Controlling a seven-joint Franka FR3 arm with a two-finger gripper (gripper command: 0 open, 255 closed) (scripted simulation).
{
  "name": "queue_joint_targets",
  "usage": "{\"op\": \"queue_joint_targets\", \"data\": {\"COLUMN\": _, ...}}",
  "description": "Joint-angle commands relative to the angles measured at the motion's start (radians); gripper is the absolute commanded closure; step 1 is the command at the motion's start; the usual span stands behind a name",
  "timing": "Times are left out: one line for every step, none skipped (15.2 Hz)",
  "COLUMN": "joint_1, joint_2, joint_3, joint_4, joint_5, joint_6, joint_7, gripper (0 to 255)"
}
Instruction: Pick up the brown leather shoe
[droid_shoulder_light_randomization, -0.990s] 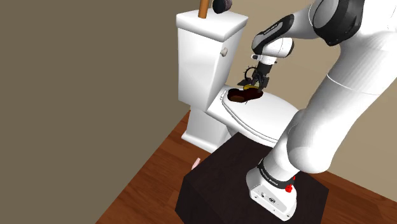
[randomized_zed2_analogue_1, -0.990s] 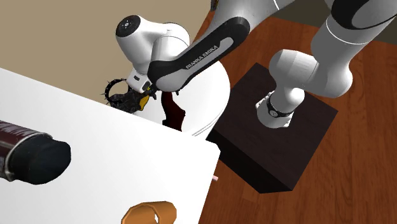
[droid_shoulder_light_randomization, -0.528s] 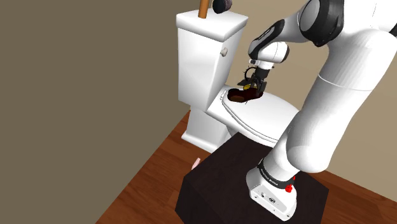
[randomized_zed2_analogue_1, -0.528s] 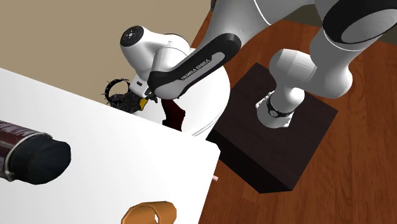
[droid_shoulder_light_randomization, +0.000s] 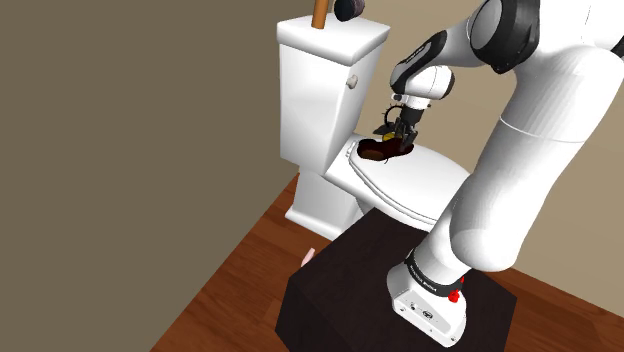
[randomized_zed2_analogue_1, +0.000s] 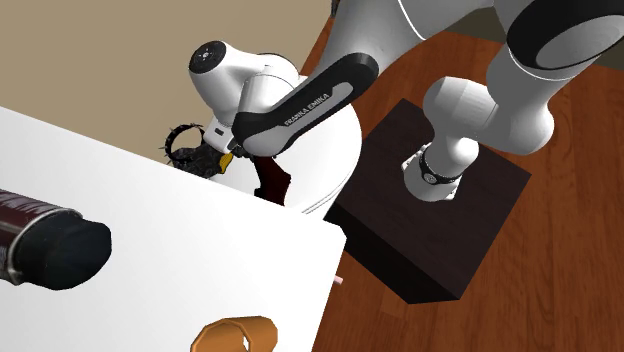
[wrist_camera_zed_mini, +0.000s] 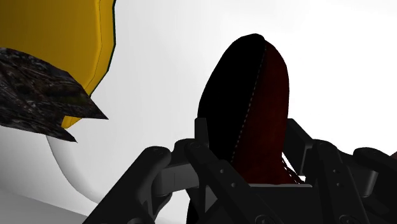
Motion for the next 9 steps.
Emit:
{"op": "queue_joint_targets", "data": {"joint_1": 0.0, "joint_2": 0.0, "joint_3": 0.0, "joint_4": 0.0, "joint_5": 0.0, "joint_6": 0.0, "joint_7": 0.0, "gripper": 255}}
{"op": "queue_joint_targets", "data": {"joint_1": 0.0, "joint_2": 0.0, "joint_3": 0.0, "joint_4": 0.0, "joint_5": 0.0, "joint_6": -0.001, "joint_7": 0.0, "gripper": 255}}
{"op": "queue_joint_targets", "data": {"joint_1": 0.007, "joint_2": -0.015, "joint_3": -0.007, "joint_4": 0.004, "joint_5": -0.016, "joint_6": -0.012, "joint_7": 0.011, "gripper": 255}}
{"op": "queue_joint_targets", "data": {"joint_1": 0.015, "joint_2": -0.03, "joint_3": -0.014, "joint_4": 0.008, "joint_5": -0.033, "joint_6": -0.024, "joint_7": 0.023, "gripper": 255}}
{"op": "queue_joint_targets", "data": {"joint_1": 0.021, "joint_2": -0.045, "joint_3": -0.02, "joint_4": 0.013, "joint_5": -0.049, "joint_6": -0.036, "joint_7": 0.034, "gripper": 255}}
{"op": "queue_joint_targets", "data": {"joint_1": 0.027, "joint_2": -0.06, "joint_3": -0.025, "joint_4": 0.018, "joint_5": -0.066, "joint_6": -0.048, "joint_7": 0.046, "gripper": 255}}
{"op": "queue_joint_targets", "data": {"joint_1": 0.033, "joint_2": -0.075, "joint_3": -0.029, "joint_4": 0.023, "joint_5": -0.082, "joint_6": -0.06, "joint_7": 0.057, "gripper": 255}}
{"op": "queue_joint_targets", "data": {"joint_1": 0.038, "joint_2": -0.091, "joint_3": -0.033, "joint_4": 0.029, "joint_5": -0.098, "joint_6": -0.073, "joint_7": 0.069, "gripper": 255}}
{"op": "queue_joint_targets", "data": {"joint_1": 0.042, "joint_2": -0.106, "joint_3": -0.036, "joint_4": 0.034, "joint_5": -0.114, "joint_6": -0.086, "joint_7": 0.08, "gripper": 255}}
